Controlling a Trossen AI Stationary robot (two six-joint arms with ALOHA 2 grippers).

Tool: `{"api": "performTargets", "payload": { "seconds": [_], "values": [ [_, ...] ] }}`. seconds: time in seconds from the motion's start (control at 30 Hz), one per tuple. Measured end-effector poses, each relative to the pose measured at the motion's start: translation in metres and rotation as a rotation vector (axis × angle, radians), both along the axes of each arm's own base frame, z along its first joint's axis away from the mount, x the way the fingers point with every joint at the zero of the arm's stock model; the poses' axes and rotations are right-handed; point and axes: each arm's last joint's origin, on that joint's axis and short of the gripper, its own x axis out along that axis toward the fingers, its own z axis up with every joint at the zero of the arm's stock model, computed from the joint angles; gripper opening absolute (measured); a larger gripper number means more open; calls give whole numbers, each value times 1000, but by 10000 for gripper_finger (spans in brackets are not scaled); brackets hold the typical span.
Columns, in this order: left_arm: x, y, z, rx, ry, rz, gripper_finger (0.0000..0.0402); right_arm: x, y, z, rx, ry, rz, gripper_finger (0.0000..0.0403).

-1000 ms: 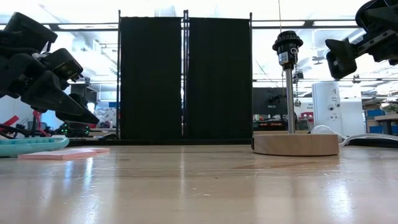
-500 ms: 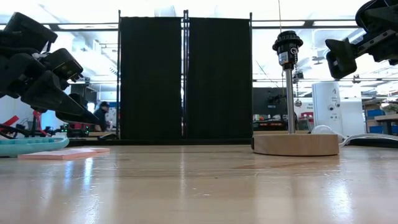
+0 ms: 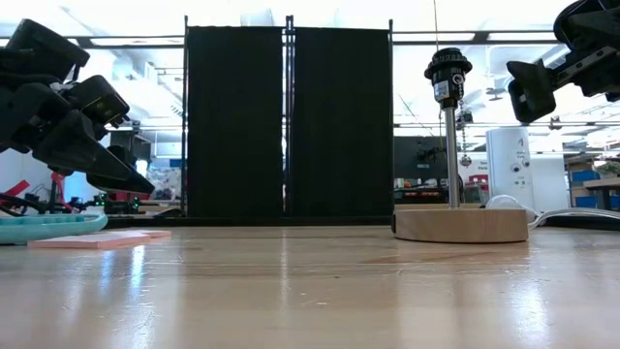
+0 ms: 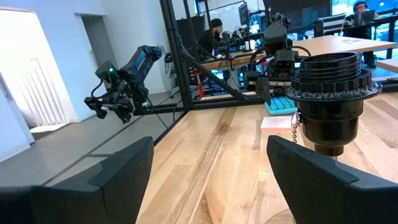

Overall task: Screw lightbulb
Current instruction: Return to Home Position

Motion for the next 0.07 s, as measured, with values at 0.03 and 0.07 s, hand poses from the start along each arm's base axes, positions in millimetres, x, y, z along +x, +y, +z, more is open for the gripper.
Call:
{"api": "performTargets", "payload": {
  "seconds": [0.03,0.07],
  "values": [
    [0,0,0,0,0,0,291,0,0,0,0,0,0,309],
    [0,0,0,0,0,0,291,0,0,0,0,0,0,309]
  ]
}}
